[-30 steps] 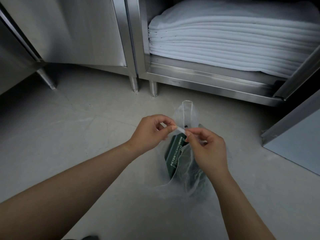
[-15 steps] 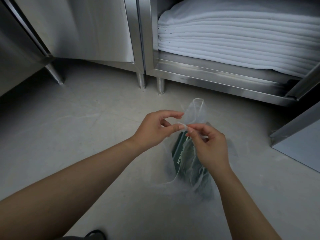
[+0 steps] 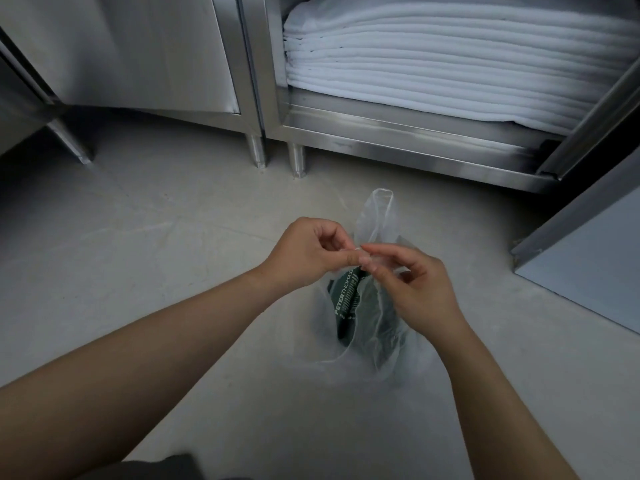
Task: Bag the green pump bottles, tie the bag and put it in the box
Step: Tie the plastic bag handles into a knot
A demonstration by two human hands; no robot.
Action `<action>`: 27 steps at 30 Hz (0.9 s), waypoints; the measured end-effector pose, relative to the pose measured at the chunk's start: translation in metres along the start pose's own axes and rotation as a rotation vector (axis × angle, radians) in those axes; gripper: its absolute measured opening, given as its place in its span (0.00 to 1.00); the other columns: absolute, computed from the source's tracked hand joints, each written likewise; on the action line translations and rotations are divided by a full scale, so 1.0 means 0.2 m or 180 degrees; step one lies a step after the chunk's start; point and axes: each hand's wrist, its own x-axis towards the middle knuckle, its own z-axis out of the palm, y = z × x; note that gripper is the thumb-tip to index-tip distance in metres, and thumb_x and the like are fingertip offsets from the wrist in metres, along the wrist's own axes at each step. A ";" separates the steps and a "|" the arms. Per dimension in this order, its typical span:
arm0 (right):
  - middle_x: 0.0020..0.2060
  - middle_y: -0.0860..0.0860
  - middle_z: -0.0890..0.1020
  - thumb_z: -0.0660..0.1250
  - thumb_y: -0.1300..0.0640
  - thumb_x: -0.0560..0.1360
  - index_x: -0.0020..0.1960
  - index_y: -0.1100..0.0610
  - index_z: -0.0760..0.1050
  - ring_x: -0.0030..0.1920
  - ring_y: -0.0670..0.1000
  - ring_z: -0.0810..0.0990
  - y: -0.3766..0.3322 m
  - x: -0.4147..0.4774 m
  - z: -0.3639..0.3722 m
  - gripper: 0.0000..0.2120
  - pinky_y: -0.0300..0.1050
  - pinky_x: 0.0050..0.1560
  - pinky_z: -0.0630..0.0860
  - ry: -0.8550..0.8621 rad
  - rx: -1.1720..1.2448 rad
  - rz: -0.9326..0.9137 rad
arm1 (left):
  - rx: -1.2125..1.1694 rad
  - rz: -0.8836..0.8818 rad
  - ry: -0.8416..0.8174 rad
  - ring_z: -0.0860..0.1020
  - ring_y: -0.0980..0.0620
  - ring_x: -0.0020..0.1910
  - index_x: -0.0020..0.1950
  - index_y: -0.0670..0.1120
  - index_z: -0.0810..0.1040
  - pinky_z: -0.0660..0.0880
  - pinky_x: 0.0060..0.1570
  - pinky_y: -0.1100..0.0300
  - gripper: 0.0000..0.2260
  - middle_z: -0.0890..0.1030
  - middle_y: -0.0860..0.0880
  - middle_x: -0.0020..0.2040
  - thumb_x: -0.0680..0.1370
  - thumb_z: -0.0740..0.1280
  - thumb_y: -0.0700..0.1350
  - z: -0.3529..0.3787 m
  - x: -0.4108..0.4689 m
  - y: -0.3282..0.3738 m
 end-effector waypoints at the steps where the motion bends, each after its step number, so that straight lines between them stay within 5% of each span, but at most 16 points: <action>1: 0.40 0.37 0.83 0.71 0.56 0.71 0.49 0.43 0.81 0.42 0.46 0.80 0.00 0.00 -0.01 0.10 0.38 0.39 0.76 0.0006 0.0014 -0.0014 | -0.0035 -0.0011 -0.0053 0.71 0.62 0.23 0.34 0.42 0.78 0.67 0.25 0.72 0.07 0.77 0.56 0.22 0.66 0.76 0.39 0.01 0.00 0.01; 6: 0.40 0.42 0.85 0.73 0.58 0.70 0.44 0.45 0.83 0.40 0.47 0.80 0.02 -0.02 -0.04 0.08 0.34 0.39 0.73 -0.0004 0.0134 -0.0066 | -0.0114 -0.0075 -0.0209 0.73 0.62 0.23 0.33 0.41 0.79 0.70 0.26 0.71 0.06 0.78 0.55 0.23 0.65 0.75 0.38 0.04 0.00 0.01; 12: 0.35 0.37 0.82 0.70 0.60 0.72 0.42 0.49 0.81 0.38 0.39 0.78 0.02 -0.02 -0.02 0.06 0.29 0.40 0.71 0.0052 0.0034 -0.0061 | -0.0087 -0.0071 -0.0254 0.74 0.61 0.23 0.33 0.43 0.80 0.71 0.26 0.70 0.05 0.79 0.54 0.23 0.66 0.75 0.39 0.04 -0.01 0.01; 18: 0.37 0.45 0.81 0.68 0.58 0.75 0.43 0.51 0.78 0.41 0.46 0.78 0.03 -0.01 -0.01 0.03 0.34 0.40 0.73 0.0396 0.0201 0.0103 | -0.0222 -0.0063 -0.0187 0.77 0.57 0.31 0.42 0.43 0.83 0.76 0.34 0.67 0.02 0.82 0.51 0.33 0.70 0.72 0.39 0.03 0.01 0.00; 27: 0.36 0.49 0.83 0.68 0.60 0.74 0.43 0.54 0.80 0.37 0.44 0.79 0.00 0.00 -0.01 0.03 0.34 0.38 0.74 0.0474 0.0313 0.0200 | 0.0068 0.0097 -0.0058 0.75 0.61 0.27 0.37 0.45 0.81 0.73 0.31 0.69 0.05 0.81 0.57 0.27 0.66 0.76 0.42 0.03 0.00 0.02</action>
